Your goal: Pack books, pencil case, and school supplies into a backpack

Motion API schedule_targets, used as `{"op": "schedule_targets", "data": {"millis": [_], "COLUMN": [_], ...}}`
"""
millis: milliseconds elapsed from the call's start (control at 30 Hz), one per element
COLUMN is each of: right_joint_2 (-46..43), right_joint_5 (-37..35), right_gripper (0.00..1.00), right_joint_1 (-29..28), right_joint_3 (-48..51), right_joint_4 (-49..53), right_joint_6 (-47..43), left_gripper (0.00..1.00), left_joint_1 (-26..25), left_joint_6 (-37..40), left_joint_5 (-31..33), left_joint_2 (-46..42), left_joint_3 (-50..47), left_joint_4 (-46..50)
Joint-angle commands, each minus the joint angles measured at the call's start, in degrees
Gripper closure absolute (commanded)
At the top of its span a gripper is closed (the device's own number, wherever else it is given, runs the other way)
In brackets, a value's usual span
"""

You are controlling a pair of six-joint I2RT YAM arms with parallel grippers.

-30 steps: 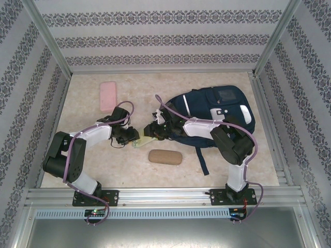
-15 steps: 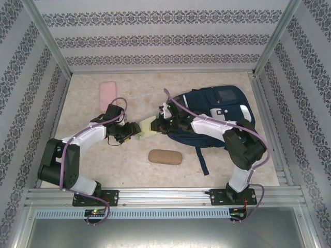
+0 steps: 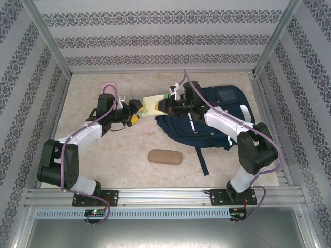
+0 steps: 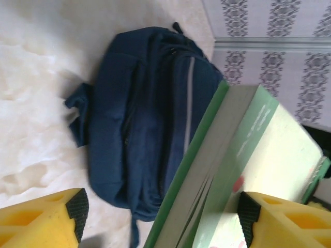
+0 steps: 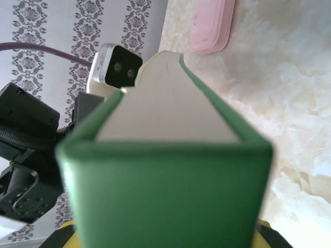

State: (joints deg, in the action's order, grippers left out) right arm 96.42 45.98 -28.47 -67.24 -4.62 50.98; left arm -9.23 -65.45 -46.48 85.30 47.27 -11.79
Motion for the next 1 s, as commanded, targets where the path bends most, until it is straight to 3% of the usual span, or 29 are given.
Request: {"op": "schedule_targets", "data": {"millis": [0,267,500,533,567,600,667,733,967], "right_joint_2": [-2.6,-2.0,-1.9,-1.9,-1.8,-1.8,-2.0,-3.0,-5.4], "right_joint_5": [5.9,9.1,8.3,8.2,7.8,7.5,5.8,1.9,-24.0], "right_gripper": [1.00,1.00,1.00,0.97,0.90,0.75,0.64,0.51,0.49], "right_joint_1": [-0.1,-0.1,1.0,1.1,1.1,1.1,1.4,2.4,4.4], "right_joint_3": [-1.9,-1.6,-0.4,-0.3,-0.3,-0.4,-0.5,-0.6,-6.3], "right_joint_4": [-4.5,-8.1,-6.9,-6.3,-5.6,-4.6,-1.4,4.3,31.6], "right_joint_6": [0.9,3.2,2.3,1.9,1.3,0.5,-2.2,-6.1,-23.9], "left_gripper": [0.26,0.46,0.82,0.87,0.91,0.96,1.00,1.00,1.00], "left_joint_1": [0.7,0.8,1.5,1.5,1.5,1.6,2.1,3.2,7.7], "left_joint_6": [-6.4,-10.5,-12.1,-11.8,-11.4,-10.8,-9.8,-8.7,1.5], "left_joint_5": [-4.2,-6.2,-6.2,-6.2,-6.1,-6.0,-5.2,-4.8,-1.1], "left_joint_2": [1.9,2.0,-0.5,-1.1,-1.5,-1.9,-3.0,-4.0,-10.6], "left_joint_3": [0.8,-0.1,-0.8,-0.7,-0.7,-0.5,-0.6,-0.8,1.1], "left_joint_4": [-11.1,-18.2,-19.8,-19.2,-18.5,-17.2,-15.1,-12.8,4.0]}}
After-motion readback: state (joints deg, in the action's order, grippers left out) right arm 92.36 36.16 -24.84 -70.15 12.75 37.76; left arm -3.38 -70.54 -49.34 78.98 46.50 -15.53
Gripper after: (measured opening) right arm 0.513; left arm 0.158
